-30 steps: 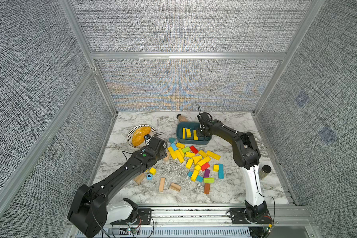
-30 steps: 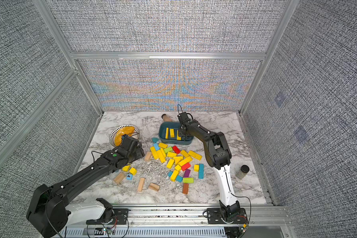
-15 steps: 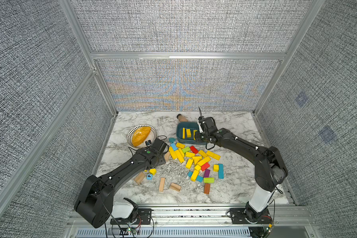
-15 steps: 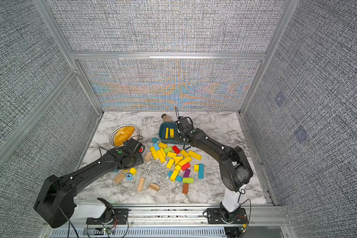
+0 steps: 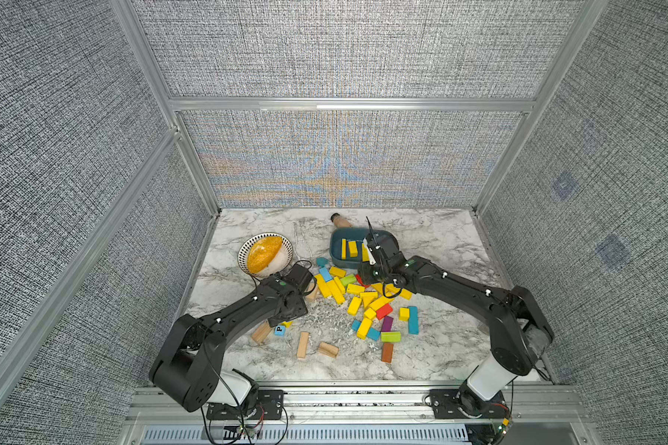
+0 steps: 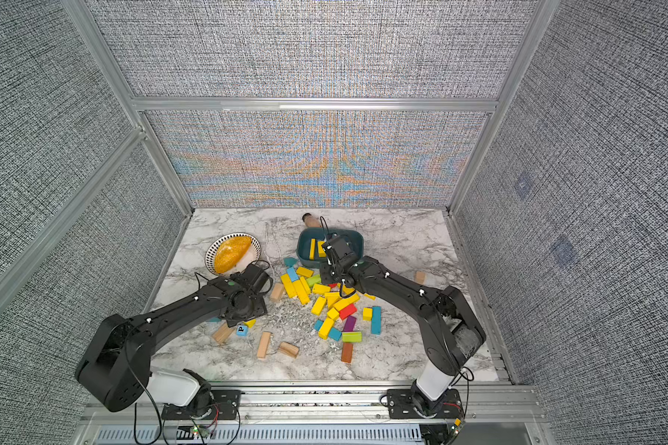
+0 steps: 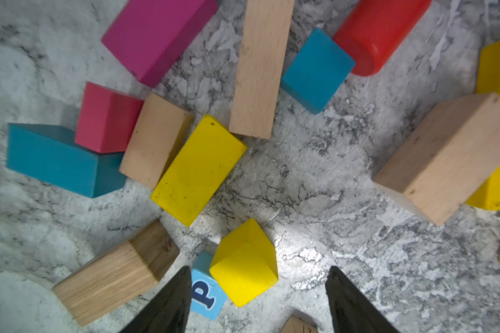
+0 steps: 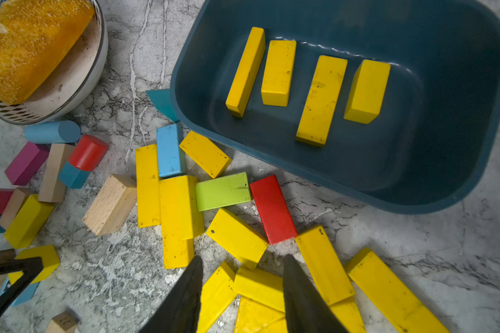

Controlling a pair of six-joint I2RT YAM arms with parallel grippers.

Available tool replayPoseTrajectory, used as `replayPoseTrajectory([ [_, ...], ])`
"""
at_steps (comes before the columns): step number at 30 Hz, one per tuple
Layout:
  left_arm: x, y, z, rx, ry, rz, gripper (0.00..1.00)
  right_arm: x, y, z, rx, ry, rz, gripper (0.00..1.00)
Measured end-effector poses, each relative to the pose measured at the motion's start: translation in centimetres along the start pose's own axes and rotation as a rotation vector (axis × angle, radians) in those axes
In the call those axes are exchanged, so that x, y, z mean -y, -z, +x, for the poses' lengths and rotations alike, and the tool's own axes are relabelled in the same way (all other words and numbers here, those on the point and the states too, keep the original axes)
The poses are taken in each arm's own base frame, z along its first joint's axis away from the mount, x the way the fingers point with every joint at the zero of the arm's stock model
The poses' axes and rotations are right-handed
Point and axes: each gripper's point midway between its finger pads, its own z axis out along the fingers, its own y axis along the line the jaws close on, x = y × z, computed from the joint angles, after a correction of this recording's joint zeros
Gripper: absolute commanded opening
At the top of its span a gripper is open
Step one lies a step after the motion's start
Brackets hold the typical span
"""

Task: Pick out the yellow building blocks
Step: Pick up the building block from the center of the board.

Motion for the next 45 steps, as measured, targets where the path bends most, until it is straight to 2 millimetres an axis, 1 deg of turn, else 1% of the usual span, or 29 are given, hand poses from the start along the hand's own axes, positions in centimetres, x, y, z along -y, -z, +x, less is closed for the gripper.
replayPoseTrajectory([
  [4, -0.1, -0.9, 0.8, -0.039, 0.008, -0.017, 0.73, -0.3, 0.5, -0.3, 0.014, 0.000, -0.008, 0.47],
  [9, 0.3, -1.9, 0.9, -0.051, 0.016, -0.019, 0.69, -0.4, 0.7, -0.2, 0.017, -0.004, -0.010, 0.47],
  [14, 0.6, -2.5, 0.8, -0.060, 0.012, -0.029, 0.62, -0.3, 0.9, 0.0, 0.019, -0.005, -0.005, 0.47],
  [20, 1.2, -3.0, 0.5, -0.057, -0.009, -0.024, 0.48, -0.1, 0.9, 0.5, 0.011, -0.010, 0.000, 0.47],
  [25, 1.8, -3.2, 0.4, -0.061, -0.030, -0.005, 0.28, 0.0, 0.9, 0.6, 0.009, -0.016, 0.004, 0.47],
  [29, 2.1, -3.0, 0.2, -0.057, -0.044, 0.007, 0.14, 0.0, 0.9, 0.7, 0.015, -0.021, 0.000, 0.47],
  [30, 2.3, -2.8, 0.1, -0.054, -0.051, 0.017, 0.11, 0.0, 1.0, 0.7, 0.020, -0.022, -0.002, 0.47],
  [32, 2.7, -2.1, -0.2, -0.043, -0.053, 0.045, 0.08, 0.1, 1.4, 0.8, 0.026, -0.030, -0.008, 0.47],
  [34, 3.5, -0.9, -0.7, -0.026, -0.069, 0.098, 0.05, 0.0, 1.9, 0.9, 0.044, -0.032, -0.024, 0.47],
  [37, 5.1, 1.2, -1.4, 0.005, -0.083, 0.204, 0.05, -0.4, 2.8, 1.2, 0.075, -0.027, -0.074, 0.48],
  [40, 7.0, 3.6, -2.2, 0.037, -0.098, 0.324, 0.04, -1.2, 4.1, 1.5, 0.134, 0.021, -0.164, 0.55],
  [42, 8.6, 5.3, -2.5, 0.044, -0.104, 0.428, 0.03, -2.1, 5.1, 1.9, 0.197, 0.084, -0.243, 0.58],
  [45, 11.2, 7.6, -2.5, 0.040, -0.138, 0.591, 0.03, -3.2, 6.1, 3.4, 0.274, 0.219, -0.353, 0.62],
])
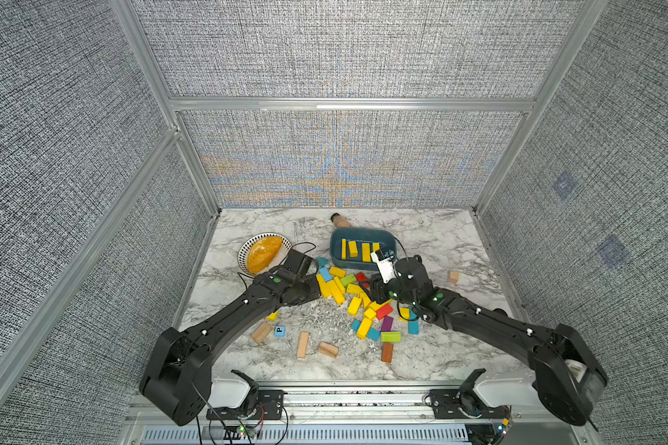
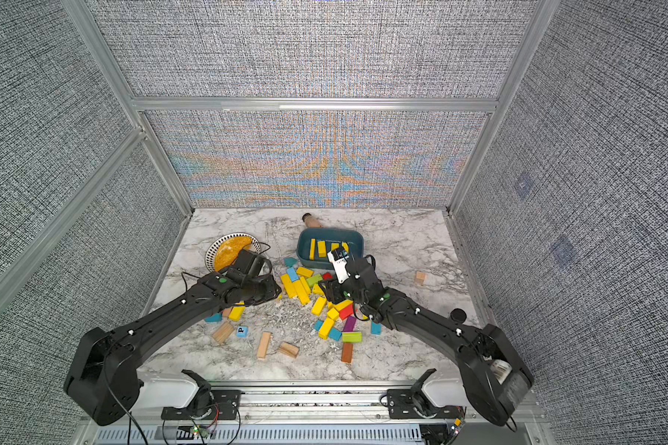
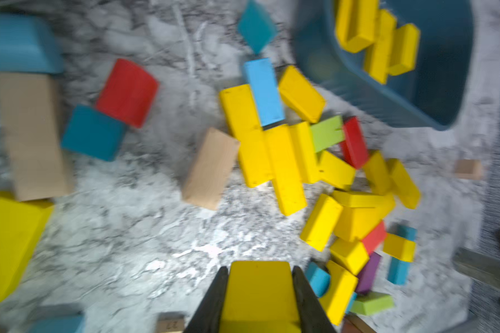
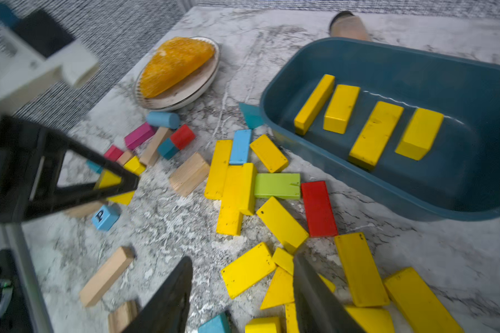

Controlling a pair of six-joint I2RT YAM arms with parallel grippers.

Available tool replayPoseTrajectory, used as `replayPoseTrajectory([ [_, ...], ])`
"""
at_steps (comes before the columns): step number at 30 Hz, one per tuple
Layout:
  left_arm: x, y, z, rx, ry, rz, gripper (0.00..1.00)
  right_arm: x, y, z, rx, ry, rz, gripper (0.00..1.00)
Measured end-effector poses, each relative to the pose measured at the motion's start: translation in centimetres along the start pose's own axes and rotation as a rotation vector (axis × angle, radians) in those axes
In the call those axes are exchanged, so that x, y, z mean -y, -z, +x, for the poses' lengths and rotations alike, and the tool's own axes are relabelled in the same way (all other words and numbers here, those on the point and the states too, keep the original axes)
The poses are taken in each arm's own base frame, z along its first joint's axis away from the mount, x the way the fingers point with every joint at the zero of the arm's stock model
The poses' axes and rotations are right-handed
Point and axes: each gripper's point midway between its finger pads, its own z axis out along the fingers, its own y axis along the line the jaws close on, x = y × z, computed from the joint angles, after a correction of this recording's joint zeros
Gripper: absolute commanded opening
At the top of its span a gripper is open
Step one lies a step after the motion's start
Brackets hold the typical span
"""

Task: Pick out the yellow building blocks
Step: Pick up the building block from the center of the board.

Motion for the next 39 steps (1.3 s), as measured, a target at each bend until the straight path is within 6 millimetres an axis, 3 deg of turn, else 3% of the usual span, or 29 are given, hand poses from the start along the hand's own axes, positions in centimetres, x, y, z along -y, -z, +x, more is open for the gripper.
replayPoseTrajectory([
  [6, 5.9, 1.2, 0.1, -0.052, -0.078, 0.288, 0.04, -3.9, 1.5, -0.3, 0.172, 0.344, -0.198, 0.69],
  [12, 9.2, 2.8, 0.9, -0.097, -0.136, 0.484, 0.03, -5.3, 1.6, -1.8, 0.293, 0.580, -0.234, 0.69],
  [22, 10.8, 4.4, 2.0, -0.134, -0.179, 0.606, 0.03, -7.2, 1.6, -3.9, 0.393, 0.714, -0.262, 0.64],
  [39, 11.3, 5.0, 2.5, -0.137, -0.228, 0.656, 0.03, -8.6, 1.0, -4.3, 0.399, 0.721, -0.332, 0.28],
])
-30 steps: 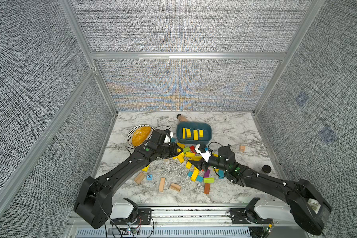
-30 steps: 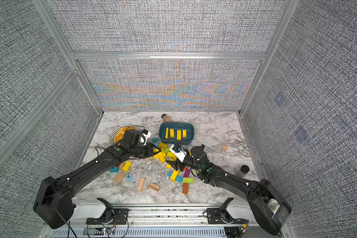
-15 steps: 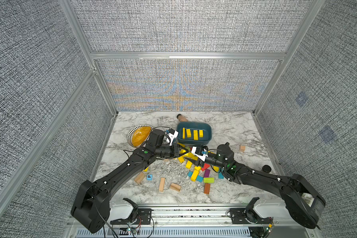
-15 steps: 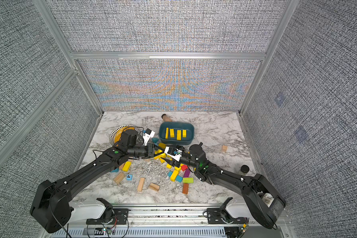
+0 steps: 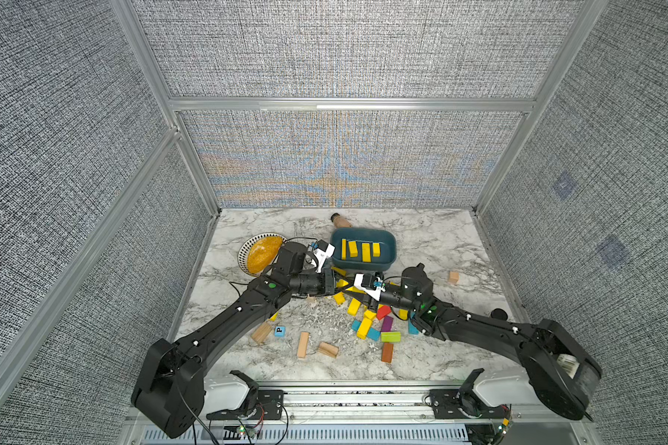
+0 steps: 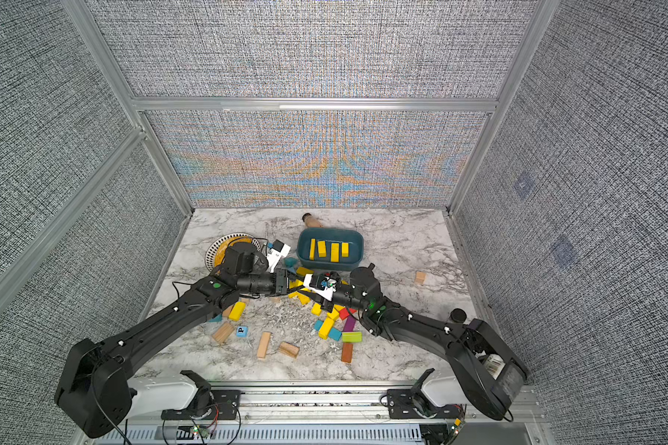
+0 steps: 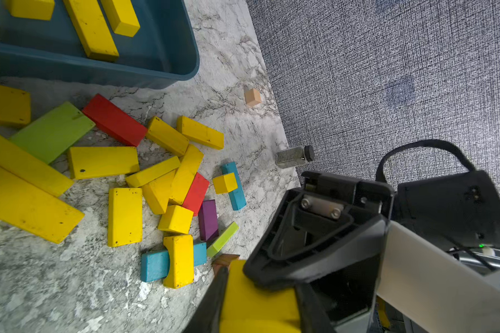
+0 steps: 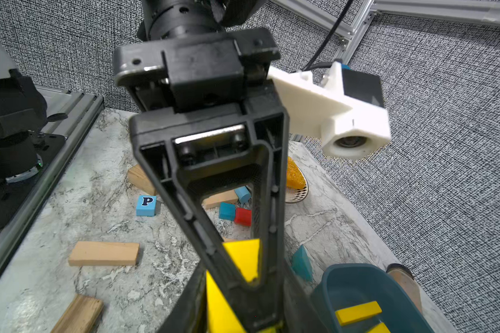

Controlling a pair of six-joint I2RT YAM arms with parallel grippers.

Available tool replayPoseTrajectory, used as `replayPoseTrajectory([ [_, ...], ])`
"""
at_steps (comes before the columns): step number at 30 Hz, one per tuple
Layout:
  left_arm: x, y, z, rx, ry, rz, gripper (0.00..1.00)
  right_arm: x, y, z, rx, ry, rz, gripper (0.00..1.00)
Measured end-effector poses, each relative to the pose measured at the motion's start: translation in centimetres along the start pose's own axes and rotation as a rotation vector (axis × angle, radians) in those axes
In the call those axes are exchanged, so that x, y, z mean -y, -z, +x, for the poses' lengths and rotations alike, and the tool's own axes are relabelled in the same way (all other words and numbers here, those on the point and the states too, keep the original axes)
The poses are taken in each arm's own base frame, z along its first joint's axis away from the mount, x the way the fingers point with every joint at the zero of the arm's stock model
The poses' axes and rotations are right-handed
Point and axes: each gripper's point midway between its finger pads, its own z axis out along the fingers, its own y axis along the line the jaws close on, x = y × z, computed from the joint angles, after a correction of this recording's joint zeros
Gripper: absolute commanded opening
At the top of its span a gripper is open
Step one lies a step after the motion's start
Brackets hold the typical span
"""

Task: Pick out the yellow building blocks
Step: Pick up the building block from the center of the board, then place the building block in the storage box.

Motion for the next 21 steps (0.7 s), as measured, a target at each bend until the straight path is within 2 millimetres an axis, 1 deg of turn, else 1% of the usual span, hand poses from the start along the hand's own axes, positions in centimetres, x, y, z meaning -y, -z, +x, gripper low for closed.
replayPoseTrajectory([
  [1, 0.0, 0.0, 0.0, 0.000, -0.001, 0.000, 0.05, 0.0, 0.0, 0.0, -0.001, 0.000, 0.000, 0.26],
  [2, -0.1, 0.0, 0.1, -0.001, -0.001, 0.000, 0.10, 0.0, 0.0, 0.1, -0.003, -0.001, -0.001, 0.24],
  [3, -0.1, 0.0, 0.2, -0.001, -0.001, 0.000, 0.18, -0.1, 0.0, 0.1, -0.005, -0.002, -0.002, 0.22],
  [4, -0.1, 0.0, 0.2, -0.001, 0.000, -0.001, 0.23, -0.1, 0.0, 0.2, -0.006, -0.002, -0.002, 0.20],
  [5, -0.1, 0.1, 0.3, 0.000, 0.000, -0.001, 0.32, -0.1, 0.0, 0.2, -0.006, -0.004, -0.001, 0.19],
  [6, -0.1, 0.1, 0.3, 0.000, -0.001, -0.001, 0.48, -0.1, 0.1, 0.2, -0.004, -0.007, 0.001, 0.18],
  [7, -0.2, 0.1, 0.3, 0.000, -0.001, -0.002, 0.61, -0.1, 0.1, 0.3, -0.002, -0.009, 0.003, 0.18],
  [8, -0.1, 0.1, 0.4, 0.000, 0.005, -0.002, 0.69, 0.0, 0.2, 0.4, -0.003, -0.008, 0.016, 0.17],
  [9, -0.2, 0.2, 0.4, 0.004, 0.008, -0.010, 0.74, 0.2, 0.3, 0.7, -0.009, -0.010, 0.033, 0.17],
  [11, -0.5, 0.4, 0.2, 0.013, 0.016, -0.034, 0.78, 0.6, 0.6, 1.6, -0.026, -0.026, 0.064, 0.17],
  [15, -1.8, 0.9, 0.0, 0.045, 0.024, -0.124, 0.81, 1.2, 1.9, 3.7, -0.044, -0.082, 0.109, 0.17],
  [18, -2.5, 2.0, -0.6, 0.103, 0.020, -0.201, 0.81, 2.7, 3.4, 6.1, -0.076, -0.158, 0.191, 0.16],
  [19, -2.7, 2.5, -0.9, 0.131, 0.017, -0.232, 0.81, 3.5, 4.0, 6.8, -0.089, -0.190, 0.232, 0.14],
  [21, -3.5, 3.8, -1.4, 0.191, 0.023, -0.311, 0.81, 5.0, 4.5, 7.3, -0.099, -0.239, 0.312, 0.09],
])
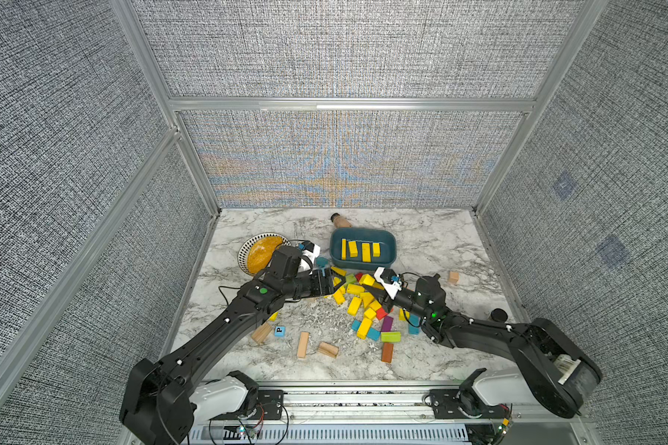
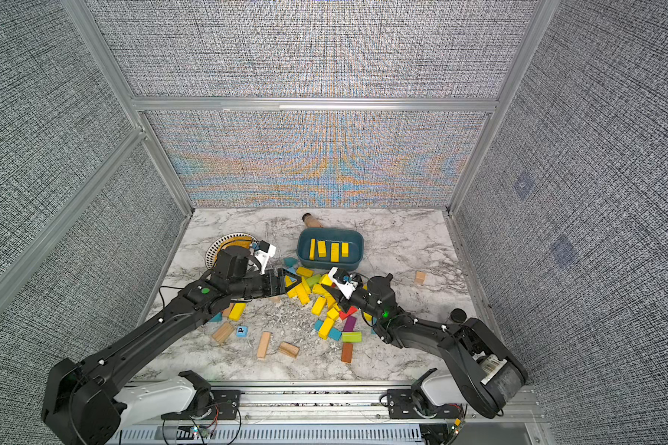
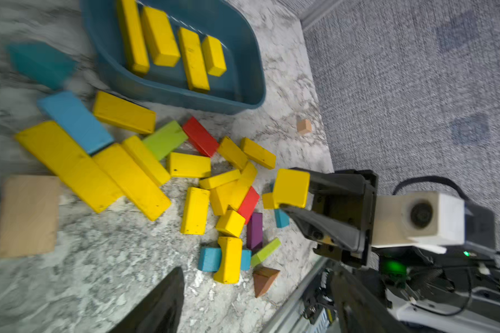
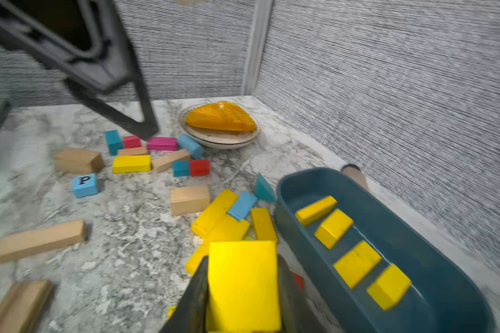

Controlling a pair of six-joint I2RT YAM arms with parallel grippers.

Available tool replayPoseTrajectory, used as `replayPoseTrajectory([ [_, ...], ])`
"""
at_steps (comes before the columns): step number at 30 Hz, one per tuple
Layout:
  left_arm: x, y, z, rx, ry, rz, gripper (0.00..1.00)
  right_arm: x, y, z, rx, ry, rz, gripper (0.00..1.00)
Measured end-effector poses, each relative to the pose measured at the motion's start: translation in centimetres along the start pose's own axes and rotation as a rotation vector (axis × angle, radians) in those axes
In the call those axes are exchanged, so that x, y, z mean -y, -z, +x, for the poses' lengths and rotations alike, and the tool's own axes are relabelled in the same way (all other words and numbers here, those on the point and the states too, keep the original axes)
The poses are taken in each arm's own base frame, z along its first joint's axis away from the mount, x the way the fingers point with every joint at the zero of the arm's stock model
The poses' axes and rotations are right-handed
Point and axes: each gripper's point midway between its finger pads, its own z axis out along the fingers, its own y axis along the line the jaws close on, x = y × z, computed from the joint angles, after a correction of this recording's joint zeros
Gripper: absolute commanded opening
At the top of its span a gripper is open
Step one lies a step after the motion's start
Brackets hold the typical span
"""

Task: Pick out the yellow building blocks
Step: Place the building block in the storage box.

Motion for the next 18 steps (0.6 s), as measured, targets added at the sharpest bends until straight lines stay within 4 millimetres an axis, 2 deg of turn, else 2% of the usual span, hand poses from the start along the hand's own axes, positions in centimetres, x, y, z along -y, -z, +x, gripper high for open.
replayPoseTrajectory([
  [3, -2.5, 1.3, -1.0, 0.095, 0.029, -0.148, 0.80, 3.0, -1.5, -1.5, -0.013, -0.088, 0.122, 0.04],
  [5, -4.6, 2.1, -1.3, 0.145, 0.059, -0.262, 0.80, 6.1, -3.4, -2.8, -0.046, -0.173, 0.238, 0.02],
  [8, -7.6, 3.2, -1.3, 0.185, 0.092, -0.418, 0.80, 9.9, -6.6, -3.0, -0.143, -0.283, 0.365, 0.00],
  [10, -9.0, 3.6, -1.2, 0.196, 0.101, -0.490, 0.80, 11.5, -8.2, -1.1, -0.246, -0.340, 0.420, 0.00],
  [14, -11.1, 3.9, -0.4, 0.177, 0.117, -0.596, 0.80, 12.7, -10.2, 3.7, -0.447, -0.414, 0.467, 0.00],
  [18, -12.3, 4.0, 0.1, 0.156, 0.118, -0.655, 0.80, 13.9, -12.2, 6.3, -0.550, -0.450, 0.475, 0.00],
])
